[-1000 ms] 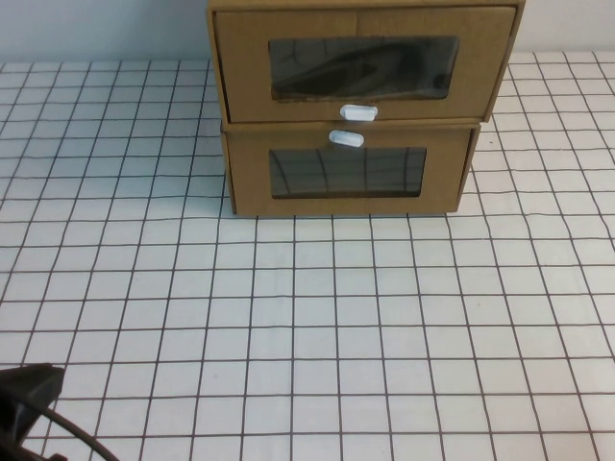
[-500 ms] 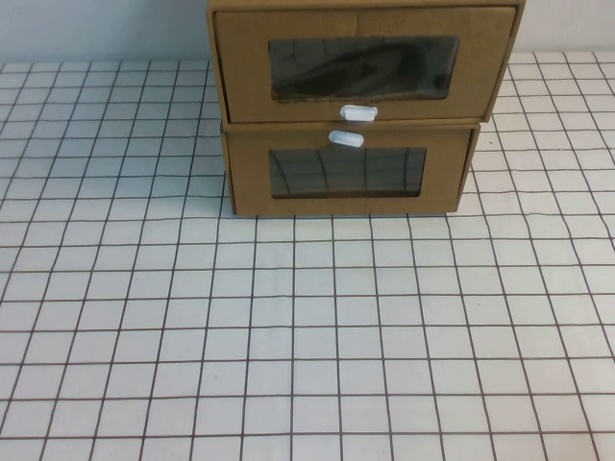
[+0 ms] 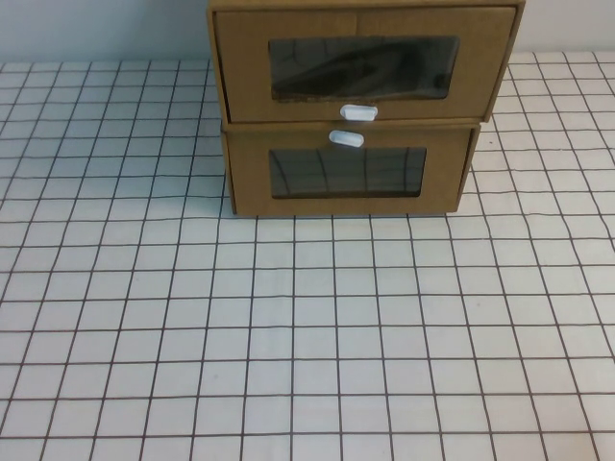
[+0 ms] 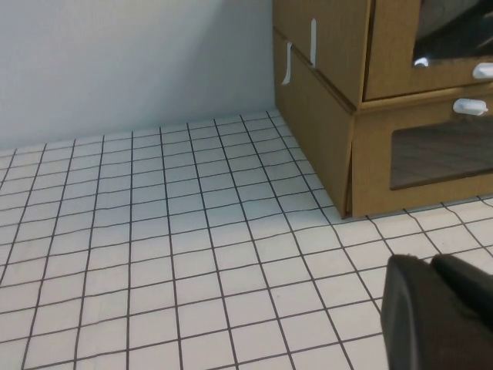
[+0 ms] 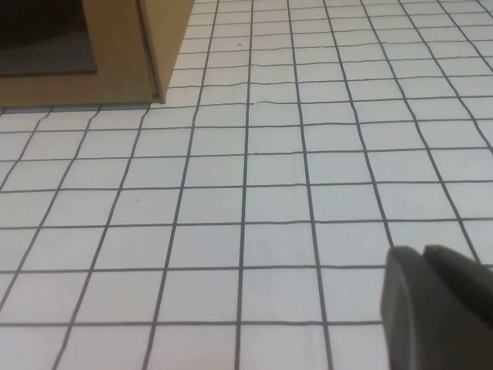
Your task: Close the shoe box
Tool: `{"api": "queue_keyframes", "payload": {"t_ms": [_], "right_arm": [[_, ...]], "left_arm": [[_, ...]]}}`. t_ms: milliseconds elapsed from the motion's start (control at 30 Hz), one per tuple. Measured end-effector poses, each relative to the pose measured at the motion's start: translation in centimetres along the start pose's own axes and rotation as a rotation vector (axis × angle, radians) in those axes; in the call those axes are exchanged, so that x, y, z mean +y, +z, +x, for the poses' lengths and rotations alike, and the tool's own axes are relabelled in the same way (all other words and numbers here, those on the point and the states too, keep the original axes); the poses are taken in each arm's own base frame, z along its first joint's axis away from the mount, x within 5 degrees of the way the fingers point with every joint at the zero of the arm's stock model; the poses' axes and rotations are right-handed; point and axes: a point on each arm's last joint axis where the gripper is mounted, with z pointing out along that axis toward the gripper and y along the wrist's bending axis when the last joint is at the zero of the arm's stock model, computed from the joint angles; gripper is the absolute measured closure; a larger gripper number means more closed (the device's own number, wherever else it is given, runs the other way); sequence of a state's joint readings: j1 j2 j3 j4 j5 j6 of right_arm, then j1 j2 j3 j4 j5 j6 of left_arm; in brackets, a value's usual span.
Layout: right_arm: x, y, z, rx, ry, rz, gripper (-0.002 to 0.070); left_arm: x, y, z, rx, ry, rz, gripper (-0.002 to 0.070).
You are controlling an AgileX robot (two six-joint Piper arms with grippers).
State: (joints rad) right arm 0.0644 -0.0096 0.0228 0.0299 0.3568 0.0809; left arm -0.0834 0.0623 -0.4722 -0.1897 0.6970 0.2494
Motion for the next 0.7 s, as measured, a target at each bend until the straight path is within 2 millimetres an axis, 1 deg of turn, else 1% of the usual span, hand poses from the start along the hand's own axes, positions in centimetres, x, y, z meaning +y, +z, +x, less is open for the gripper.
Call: {"api": "queue_keyframes", "payload": {"t_ms": [100,167,200,233,333,367,433,500,700], "right_arm": [[0.0,0.0,0.0,0.0,0.0,0.0,0.0689],[0.0,0.0,0.0,0.0,0.0,0.0,0.0689],[0.0,0.0,0.0,0.0,0.0,0.0,0.0689],[0.0,0.0,0.0,0.0,0.0,0.0,0.0689],[0.0,0.0,0.0,0.0,0.0,0.0,0.0689],[0.0,0.0,0.0,0.0,0.0,0.0,0.0689],[0.0,0.0,0.0,0.0,0.0,0.0,0.069],[0.0,0.0,0.0,-0.002,0.0,-0.001,0.0689],[0.0,0.0,0.0,-0.002,0.0,-0.001,0.0689]], "left_arm": [[0.1,0.1,0.0,-0.015,0.005,-0.009,0.0677],[0.2,0.6,0.2,-0.049,0.002,-0.022,0.0677],[0.2,1.1,0.7,-0.069,-0.012,-0.027,0.0677],[0.3,1.7,1.4,-0.085,-0.033,-0.036,0.0677],[0.6,3.9,4.8,-0.087,-0.083,-0.071,0.0678],[0.7,4.3,5.7,-0.094,-0.084,-0.084,0.0677],[0.6,5.1,8.3,-0.082,-0.073,-0.101,0.0677],[0.6,5.5,10.1,-0.056,-0.058,-0.107,0.0677],[0.6,5.6,12.0,0.101,-0.012,-0.13,0.0677]]}}
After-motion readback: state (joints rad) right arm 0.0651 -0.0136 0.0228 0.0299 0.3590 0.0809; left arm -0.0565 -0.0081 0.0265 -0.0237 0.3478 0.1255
